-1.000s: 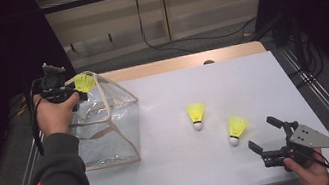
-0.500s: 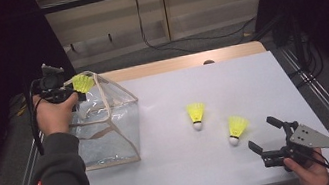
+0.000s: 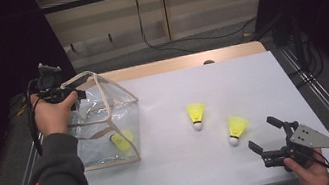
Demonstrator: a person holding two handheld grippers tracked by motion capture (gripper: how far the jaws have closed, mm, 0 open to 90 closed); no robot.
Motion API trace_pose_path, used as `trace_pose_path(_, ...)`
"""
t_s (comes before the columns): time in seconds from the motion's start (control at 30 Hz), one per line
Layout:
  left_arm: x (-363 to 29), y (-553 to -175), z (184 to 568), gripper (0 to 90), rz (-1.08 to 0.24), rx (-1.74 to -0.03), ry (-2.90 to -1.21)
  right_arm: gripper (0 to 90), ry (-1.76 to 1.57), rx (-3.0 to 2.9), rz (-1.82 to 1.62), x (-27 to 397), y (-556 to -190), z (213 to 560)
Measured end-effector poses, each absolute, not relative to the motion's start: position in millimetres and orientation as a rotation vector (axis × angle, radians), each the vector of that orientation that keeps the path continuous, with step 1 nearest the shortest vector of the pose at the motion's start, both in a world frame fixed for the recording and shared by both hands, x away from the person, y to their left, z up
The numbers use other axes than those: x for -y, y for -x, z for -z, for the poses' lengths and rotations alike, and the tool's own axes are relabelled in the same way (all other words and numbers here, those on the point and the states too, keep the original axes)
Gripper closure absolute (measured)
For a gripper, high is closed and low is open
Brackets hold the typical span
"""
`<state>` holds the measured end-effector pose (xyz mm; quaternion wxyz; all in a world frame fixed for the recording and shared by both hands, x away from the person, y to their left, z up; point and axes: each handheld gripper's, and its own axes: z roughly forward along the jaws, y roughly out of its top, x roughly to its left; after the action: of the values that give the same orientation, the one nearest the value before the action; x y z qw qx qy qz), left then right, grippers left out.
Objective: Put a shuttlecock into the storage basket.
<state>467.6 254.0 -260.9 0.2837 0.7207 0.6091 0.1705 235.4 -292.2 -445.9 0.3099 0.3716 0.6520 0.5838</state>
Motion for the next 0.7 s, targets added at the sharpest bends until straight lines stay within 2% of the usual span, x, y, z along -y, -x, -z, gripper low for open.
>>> trace_pose_path(0.7, -230.5, -452.4, 233.5, 37.3, -0.342, -1.454, -1.959, 1.1, -0.976, -1.724, -1.539, 292.1, -234.8, 445.2)
